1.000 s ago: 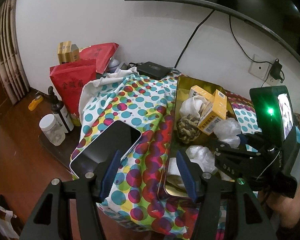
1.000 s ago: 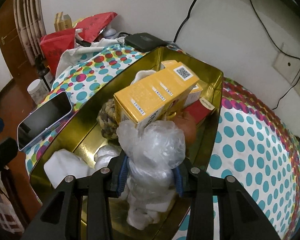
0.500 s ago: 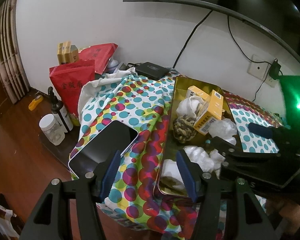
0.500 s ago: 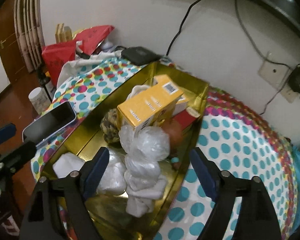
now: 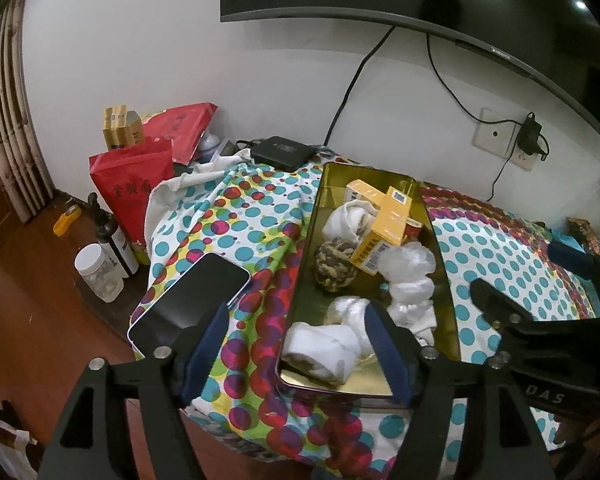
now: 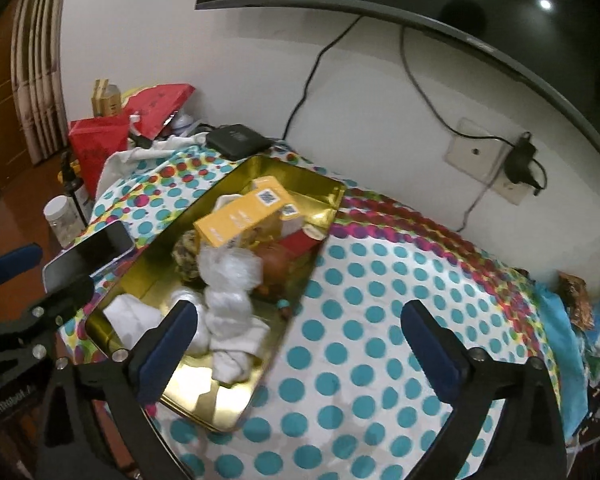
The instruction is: Organize objects
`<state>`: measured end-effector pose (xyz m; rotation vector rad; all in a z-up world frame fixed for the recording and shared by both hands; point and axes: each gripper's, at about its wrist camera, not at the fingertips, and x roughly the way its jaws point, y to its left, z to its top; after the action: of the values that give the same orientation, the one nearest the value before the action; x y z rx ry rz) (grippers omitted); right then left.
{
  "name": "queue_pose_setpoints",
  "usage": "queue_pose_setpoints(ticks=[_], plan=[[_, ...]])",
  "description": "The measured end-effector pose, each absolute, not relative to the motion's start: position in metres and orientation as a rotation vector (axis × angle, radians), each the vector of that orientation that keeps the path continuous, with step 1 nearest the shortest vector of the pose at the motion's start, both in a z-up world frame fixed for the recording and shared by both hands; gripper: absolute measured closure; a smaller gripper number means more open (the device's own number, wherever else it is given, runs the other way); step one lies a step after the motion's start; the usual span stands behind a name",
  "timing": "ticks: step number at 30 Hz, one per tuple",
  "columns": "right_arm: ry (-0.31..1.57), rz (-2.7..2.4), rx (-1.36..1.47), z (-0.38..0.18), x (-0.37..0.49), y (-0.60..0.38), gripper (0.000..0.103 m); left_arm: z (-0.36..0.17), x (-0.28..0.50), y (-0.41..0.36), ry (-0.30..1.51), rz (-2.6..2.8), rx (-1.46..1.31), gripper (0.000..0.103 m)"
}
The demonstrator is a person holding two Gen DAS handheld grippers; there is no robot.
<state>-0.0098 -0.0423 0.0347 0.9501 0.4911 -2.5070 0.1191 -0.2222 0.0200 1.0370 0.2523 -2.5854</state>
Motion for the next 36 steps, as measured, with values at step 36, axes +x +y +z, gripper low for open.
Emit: queue_pose_setpoints(ticks=[36], plan=[[0.276,-2.476,1.145,0.044,0.034,0.050,0.000,0.021,0.091,-0.160,0.084,-2.532,1.220,0.024]])
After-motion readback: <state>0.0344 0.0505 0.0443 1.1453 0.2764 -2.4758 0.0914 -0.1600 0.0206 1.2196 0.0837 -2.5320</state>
